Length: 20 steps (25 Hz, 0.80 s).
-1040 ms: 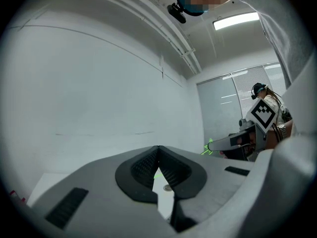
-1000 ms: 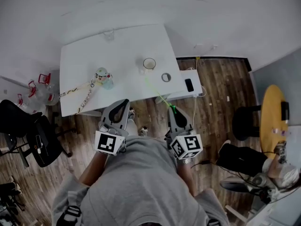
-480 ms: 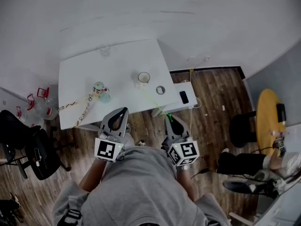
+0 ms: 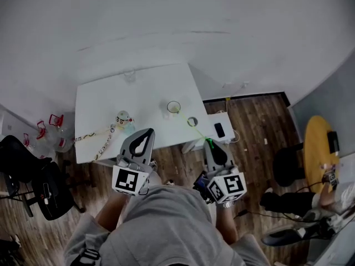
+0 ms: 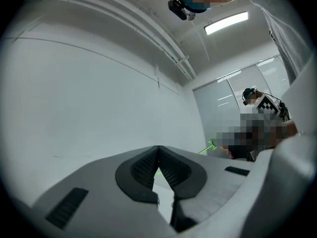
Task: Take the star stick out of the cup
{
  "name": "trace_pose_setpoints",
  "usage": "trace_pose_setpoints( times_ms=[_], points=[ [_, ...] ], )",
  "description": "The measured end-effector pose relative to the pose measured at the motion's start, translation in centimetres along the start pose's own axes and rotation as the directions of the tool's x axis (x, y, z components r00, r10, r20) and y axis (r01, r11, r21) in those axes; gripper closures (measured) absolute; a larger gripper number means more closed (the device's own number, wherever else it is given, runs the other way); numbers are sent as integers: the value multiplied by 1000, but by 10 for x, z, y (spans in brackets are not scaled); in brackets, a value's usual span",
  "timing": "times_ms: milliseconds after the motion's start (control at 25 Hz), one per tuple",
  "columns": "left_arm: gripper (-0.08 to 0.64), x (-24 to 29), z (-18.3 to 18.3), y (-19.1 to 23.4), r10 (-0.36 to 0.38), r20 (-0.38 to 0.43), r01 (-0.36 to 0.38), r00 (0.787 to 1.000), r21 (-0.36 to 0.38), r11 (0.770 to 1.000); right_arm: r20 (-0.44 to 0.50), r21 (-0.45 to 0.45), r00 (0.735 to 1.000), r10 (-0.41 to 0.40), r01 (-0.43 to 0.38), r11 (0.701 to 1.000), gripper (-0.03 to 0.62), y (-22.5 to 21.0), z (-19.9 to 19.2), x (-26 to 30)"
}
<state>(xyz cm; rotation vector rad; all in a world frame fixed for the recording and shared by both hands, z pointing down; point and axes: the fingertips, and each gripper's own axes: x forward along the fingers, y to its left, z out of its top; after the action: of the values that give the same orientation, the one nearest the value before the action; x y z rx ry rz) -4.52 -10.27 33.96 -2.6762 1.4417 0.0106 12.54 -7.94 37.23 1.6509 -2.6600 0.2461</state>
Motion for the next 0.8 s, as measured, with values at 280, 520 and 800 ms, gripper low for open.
trace_pose_setpoints(
  times_ms=[280,520,800],
  points=[
    [525,5,31,18,33,48,-35,998,38,999,74,-10,997,8,-7,1000,548,4,40,8],
    [525,10,58,27,24,80,-26,997,23,999,119,-59,993,14,-7,998,548,7,68,15],
    [525,8,64,29,10,102,-16,995,59,998,159,-80,987,14,-1,997,548,8,89,17]
  ],
)
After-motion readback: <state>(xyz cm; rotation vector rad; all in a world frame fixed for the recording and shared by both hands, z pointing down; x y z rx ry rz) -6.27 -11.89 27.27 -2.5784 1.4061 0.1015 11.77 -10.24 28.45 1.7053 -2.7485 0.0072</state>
